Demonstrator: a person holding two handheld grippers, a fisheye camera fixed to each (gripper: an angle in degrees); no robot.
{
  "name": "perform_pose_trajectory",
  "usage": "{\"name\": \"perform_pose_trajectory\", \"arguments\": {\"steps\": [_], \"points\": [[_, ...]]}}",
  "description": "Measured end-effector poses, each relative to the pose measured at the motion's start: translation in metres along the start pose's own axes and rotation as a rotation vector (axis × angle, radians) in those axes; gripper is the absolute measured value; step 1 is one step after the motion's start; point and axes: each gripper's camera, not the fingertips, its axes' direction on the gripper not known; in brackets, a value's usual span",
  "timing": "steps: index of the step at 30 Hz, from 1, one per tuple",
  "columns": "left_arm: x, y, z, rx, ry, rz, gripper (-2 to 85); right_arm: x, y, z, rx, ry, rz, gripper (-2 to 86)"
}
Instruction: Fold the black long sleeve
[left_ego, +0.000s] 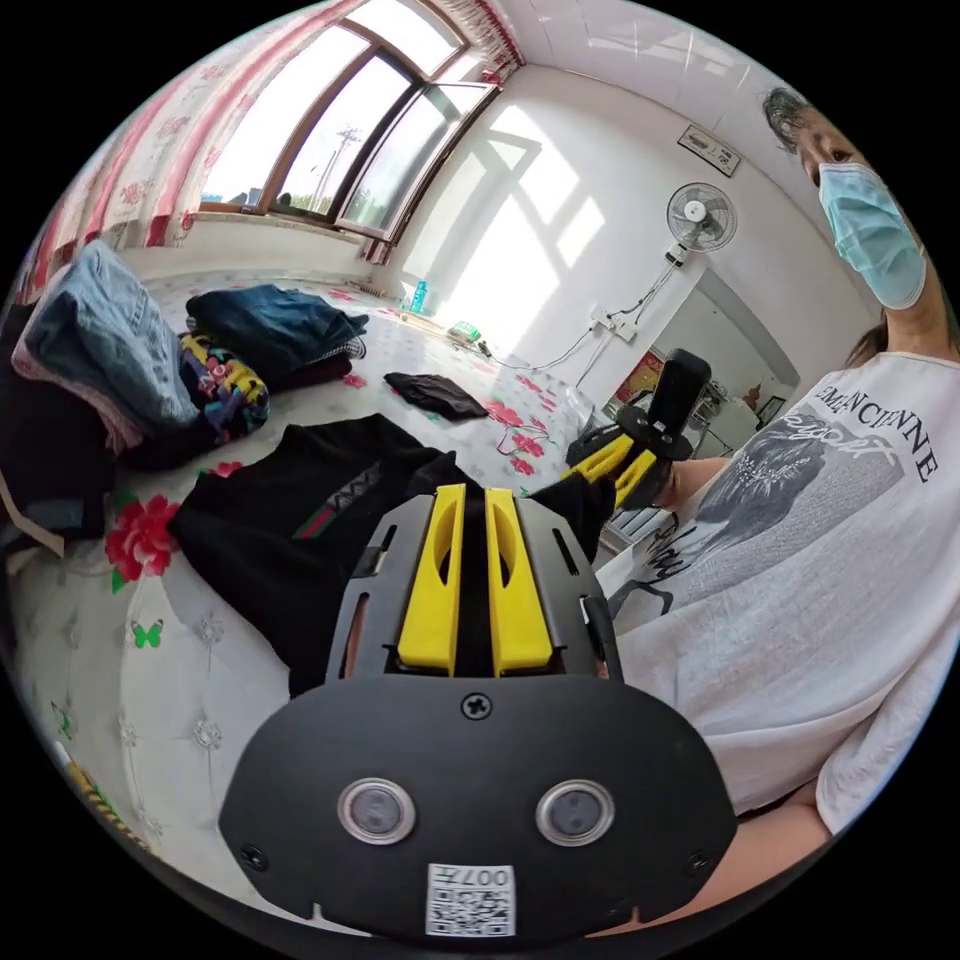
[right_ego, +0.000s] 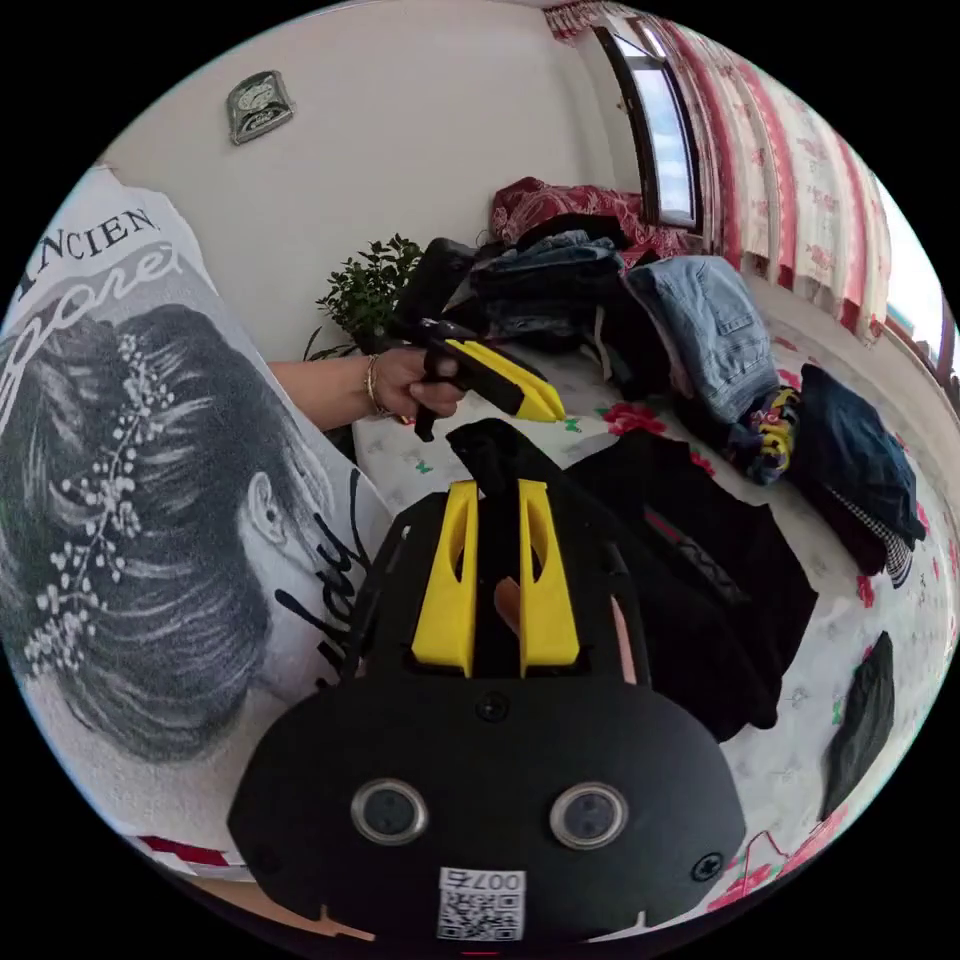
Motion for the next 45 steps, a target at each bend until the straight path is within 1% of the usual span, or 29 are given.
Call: {"name": "perform_pose_trajectory", "arguments": {"steps": [2, 4, 9, 12, 16, 19, 21, 22, 24, 25, 27, 28, 30, 31, 34, 37, 39, 40, 41, 42, 43, 44, 45], "points": [[-0.004, 0.014, 0.008, -0.037, -0.010, -0.063, 3.3, -0.003, 0.016, 0.039, -0.116, -0.102, 0.059, 2.9], [-0.006, 0.028, 0.017, -0.082, -0.025, -0.115, 3.5, -0.003, 0.031, 0.061, -0.162, -0.121, 0.113, 3.0], [-0.009, 0.059, 0.048, -0.275, -0.095, -0.204, 4.0, 0.021, 0.054, 0.084, -0.200, 0.018, 0.284, 3.4], [-0.011, 0.073, 0.057, -0.329, -0.114, -0.258, 4.3, 0.031, 0.051, 0.099, -0.211, 0.050, 0.324, 3.7], [-0.011, 0.090, 0.053, -0.327, -0.146, -0.330, 4.6, 0.021, 0.029, 0.134, -0.248, 0.062, 0.224, 4.0], [-0.012, 0.101, 0.051, -0.350, -0.181, -0.376, 5.3, 0.008, 0.012, 0.177, -0.332, 0.051, 0.110, 4.3], [-0.009, 0.104, 0.060, -0.418, -0.237, -0.360, 5.6, 0.002, 0.006, 0.212, -0.409, 0.037, 0.041, 4.5], [-0.008, 0.104, 0.063, -0.432, -0.242, -0.354, 5.6, 0.000, 0.006, 0.221, -0.435, 0.037, 0.024, 4.5], [-0.006, 0.105, 0.078, -0.459, -0.228, -0.345, 5.7, -0.001, 0.015, 0.253, -0.557, 0.045, -0.009, 3.8], [-0.007, 0.106, 0.082, -0.468, -0.229, -0.347, 5.7, -0.002, 0.015, 0.249, -0.500, 0.056, -0.015, 3.4], [-0.008, 0.108, 0.098, -0.527, -0.283, -0.347, 3.8, 0.002, 0.016, 0.245, -0.510, 0.083, 0.002, 1.6], [-0.008, 0.107, 0.098, -0.528, -0.312, -0.342, 2.5, 0.003, 0.015, 0.242, -0.513, 0.083, 0.018, 1.4], [-0.006, 0.102, 0.100, -0.553, -0.338, -0.334, 0.0, 0.006, 0.011, 0.214, -0.407, 0.085, 0.066, 0.6], [-0.004, 0.100, 0.099, -0.550, -0.349, -0.326, -0.2, 0.007, 0.010, 0.205, -0.374, 0.081, 0.079, 0.4], [0.013, 0.079, 0.079, -0.470, -0.372, -0.255, -0.8, 0.008, 0.002, 0.159, -0.244, 0.089, 0.140, 0.1], [0.042, 0.037, 0.024, -0.265, -0.406, -0.188, -0.9, -0.002, -0.008, 0.094, -0.083, 0.159, 0.173, 0.0], [0.085, 0.004, -0.039, -0.017, -0.400, -0.049, -0.9, -0.025, -0.016, 0.031, 0.090, 0.234, 0.140, 0.0], [0.098, -0.001, -0.054, 0.041, -0.395, 0.005, -0.9, -0.033, -0.016, 0.018, 0.128, 0.250, 0.121, 0.0], [0.125, -0.005, -0.076, 0.127, -0.411, 0.128, -0.9, -0.046, -0.015, -0.001, 0.194, 0.267, 0.078, 0.1], [0.146, -0.003, -0.084, 0.141, -0.462, 0.233, -0.9, -0.056, -0.012, -0.009, 0.231, 0.269, 0.050, 0.1], [0.152, -0.001, -0.083, 0.122, -0.500, 0.261, -0.9, -0.059, -0.011, -0.008, 0.231, 0.269, 0.049, 0.2], [0.153, 0.009, -0.072, 0.033, -0.574, 0.266, -0.9, -0.062, -0.009, 0.003, 0.195, 0.269, 0.064, 0.3], [0.140, 0.024, -0.053, -0.094, -0.600, 0.207, -0.9, -0.059, -0.005, 0.026, 0.123, 0.247, 0.100, 0.5]]}}
